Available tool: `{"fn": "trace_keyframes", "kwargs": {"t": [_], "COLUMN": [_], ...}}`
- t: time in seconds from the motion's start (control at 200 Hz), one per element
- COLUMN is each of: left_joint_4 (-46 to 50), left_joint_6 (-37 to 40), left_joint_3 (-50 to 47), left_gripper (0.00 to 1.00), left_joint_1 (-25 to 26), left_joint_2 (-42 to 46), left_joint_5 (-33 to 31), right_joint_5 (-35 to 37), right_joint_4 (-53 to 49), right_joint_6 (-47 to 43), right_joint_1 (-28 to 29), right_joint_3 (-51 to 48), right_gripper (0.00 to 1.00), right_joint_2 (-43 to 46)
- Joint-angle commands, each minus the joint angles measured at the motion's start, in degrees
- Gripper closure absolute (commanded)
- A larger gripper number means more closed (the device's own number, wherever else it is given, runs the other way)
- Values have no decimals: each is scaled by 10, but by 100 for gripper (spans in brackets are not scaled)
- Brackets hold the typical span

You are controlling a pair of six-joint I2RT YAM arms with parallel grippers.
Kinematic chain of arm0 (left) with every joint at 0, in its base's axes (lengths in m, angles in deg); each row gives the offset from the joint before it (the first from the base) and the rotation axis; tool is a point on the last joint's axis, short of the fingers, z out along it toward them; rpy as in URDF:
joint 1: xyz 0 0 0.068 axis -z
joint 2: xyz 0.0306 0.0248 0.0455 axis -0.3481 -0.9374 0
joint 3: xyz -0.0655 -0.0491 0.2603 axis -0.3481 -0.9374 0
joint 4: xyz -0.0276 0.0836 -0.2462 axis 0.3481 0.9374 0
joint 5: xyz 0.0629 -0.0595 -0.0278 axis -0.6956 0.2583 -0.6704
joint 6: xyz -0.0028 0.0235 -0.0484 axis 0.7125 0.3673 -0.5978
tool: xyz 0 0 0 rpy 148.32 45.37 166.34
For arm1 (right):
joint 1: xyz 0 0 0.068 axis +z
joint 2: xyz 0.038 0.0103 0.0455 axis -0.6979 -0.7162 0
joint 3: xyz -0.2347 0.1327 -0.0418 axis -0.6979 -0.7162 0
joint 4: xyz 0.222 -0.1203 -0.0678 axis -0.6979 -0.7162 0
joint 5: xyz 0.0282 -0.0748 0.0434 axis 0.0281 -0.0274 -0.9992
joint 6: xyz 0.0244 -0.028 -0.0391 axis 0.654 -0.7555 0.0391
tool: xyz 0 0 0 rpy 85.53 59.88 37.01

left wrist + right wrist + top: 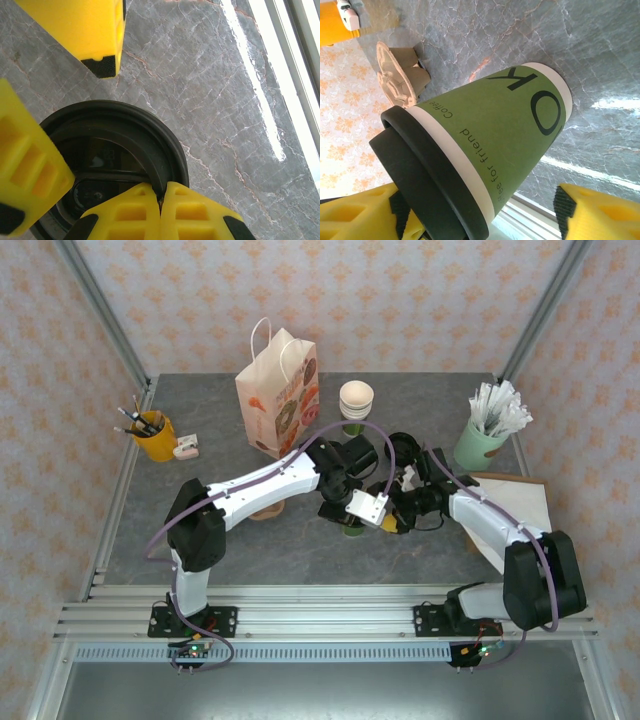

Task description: Pack the takeout coffee

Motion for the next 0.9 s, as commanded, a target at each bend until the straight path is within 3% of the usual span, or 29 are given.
{"fn": "trace_keyframes", "kwargs": {"t": [0.0, 0.185, 0.375, 0.896], "left_joint_4": [-3, -41, -80, -108], "left_joint_6": [-32, -48, -60, -73], "left_joint_3": [-33, -45, -55, -78], "left_gripper": [100, 90, 66, 60], "left_joint_1": [-1, -3, -6, -20], "left_joint_2": [-44, -26, 0, 99], "left_joint_5": [-41, -41, -28, -21], "right_joint_5": [28, 90, 125, 145], "right_joint_4": [-61, -85, -107, -127], "right_joint_6": [-14, -13, -21, -31], "right_joint_1": [5, 5, 7, 11], "right_joint_3": [-19, -27, -17, 0], "right_gripper": [29, 38, 41, 41], "right_joint_2": [-23, -15, 4, 7]}}
